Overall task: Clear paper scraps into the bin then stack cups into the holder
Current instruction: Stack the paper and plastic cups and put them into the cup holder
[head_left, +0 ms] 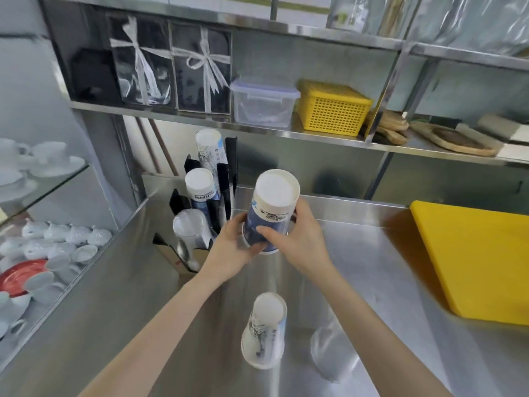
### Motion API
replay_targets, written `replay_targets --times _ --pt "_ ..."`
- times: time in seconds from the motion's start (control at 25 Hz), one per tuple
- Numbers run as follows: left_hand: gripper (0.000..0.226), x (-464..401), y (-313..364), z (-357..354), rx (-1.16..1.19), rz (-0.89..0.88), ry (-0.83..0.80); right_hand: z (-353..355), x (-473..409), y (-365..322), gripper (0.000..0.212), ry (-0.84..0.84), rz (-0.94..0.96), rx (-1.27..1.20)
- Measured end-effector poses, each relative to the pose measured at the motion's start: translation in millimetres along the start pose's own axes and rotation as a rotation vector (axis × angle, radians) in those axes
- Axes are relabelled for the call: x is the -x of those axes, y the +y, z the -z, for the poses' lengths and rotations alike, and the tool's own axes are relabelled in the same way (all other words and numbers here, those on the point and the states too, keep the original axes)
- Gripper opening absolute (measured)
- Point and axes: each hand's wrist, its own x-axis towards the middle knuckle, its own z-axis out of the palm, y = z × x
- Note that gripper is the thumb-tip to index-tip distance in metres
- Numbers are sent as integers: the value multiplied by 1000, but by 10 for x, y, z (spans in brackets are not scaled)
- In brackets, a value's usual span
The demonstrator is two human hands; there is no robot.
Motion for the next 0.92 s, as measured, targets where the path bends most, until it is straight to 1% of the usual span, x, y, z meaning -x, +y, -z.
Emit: replay_targets --times 0.28,0.48,0.76,0.92 --pt "60 -180 231 764 -98 -79 128 -277 -397 -564 70 -56 152 -35" --pt "61 -478 229 1203 -184 -80 136 -613 -809 -751 69 -83 195 -48" --pt "60 -936 -149 1404 -208 -30 103 -1025 -1238 -542 70 -114 161 -43" --pt "60 -1087 -414 1351 -247 21 32 -1200 -1319 -250 65 -141 109 -26"
